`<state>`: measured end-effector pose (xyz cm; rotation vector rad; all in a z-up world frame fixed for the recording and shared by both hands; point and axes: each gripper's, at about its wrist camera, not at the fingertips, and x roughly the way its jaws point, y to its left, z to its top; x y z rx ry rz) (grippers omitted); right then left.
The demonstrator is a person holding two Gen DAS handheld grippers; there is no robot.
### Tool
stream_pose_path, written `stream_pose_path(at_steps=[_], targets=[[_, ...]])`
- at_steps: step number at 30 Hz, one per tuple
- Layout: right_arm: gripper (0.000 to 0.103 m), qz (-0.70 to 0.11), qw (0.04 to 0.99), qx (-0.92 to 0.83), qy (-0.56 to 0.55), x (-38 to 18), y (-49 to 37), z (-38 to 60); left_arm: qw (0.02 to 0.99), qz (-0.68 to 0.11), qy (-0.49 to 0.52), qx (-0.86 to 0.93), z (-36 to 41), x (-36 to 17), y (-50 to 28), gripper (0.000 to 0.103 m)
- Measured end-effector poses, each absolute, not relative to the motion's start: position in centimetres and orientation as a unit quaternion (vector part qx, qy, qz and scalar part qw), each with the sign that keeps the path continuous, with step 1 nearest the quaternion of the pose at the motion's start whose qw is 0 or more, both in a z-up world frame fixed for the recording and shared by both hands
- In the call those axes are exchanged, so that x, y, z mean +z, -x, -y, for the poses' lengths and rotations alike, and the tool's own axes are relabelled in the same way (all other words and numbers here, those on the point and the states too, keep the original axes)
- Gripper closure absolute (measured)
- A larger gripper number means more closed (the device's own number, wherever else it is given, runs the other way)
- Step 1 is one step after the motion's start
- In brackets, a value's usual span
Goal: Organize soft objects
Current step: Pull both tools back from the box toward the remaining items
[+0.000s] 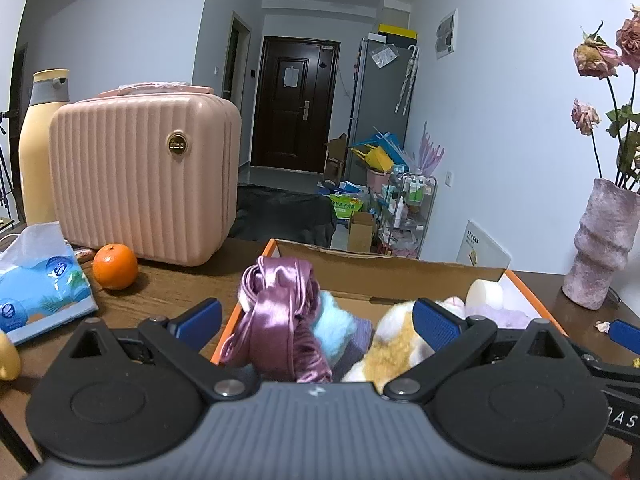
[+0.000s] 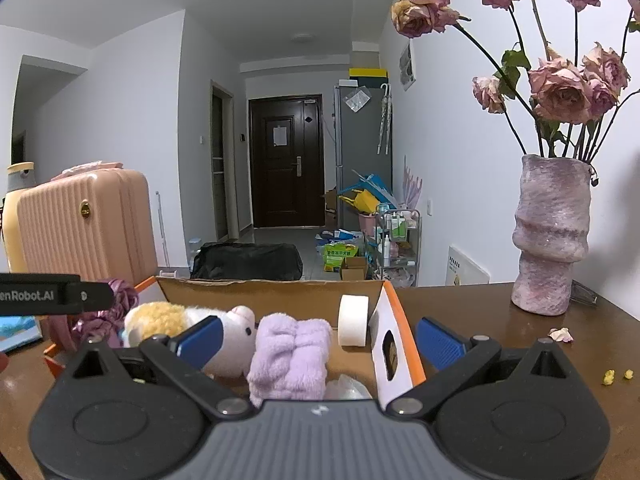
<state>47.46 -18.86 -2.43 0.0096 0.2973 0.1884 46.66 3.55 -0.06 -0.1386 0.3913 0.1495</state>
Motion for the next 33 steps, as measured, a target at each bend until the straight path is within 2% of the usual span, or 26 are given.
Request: stream_pose_path(at_steps=[33], targets=[[0.000, -0.163, 0.981, 0.105, 0.022, -3.3, -37.7, 20.9, 0.971, -0.230, 0.028, 0.052, -1.9, -2.2, -36.8, 0.000]])
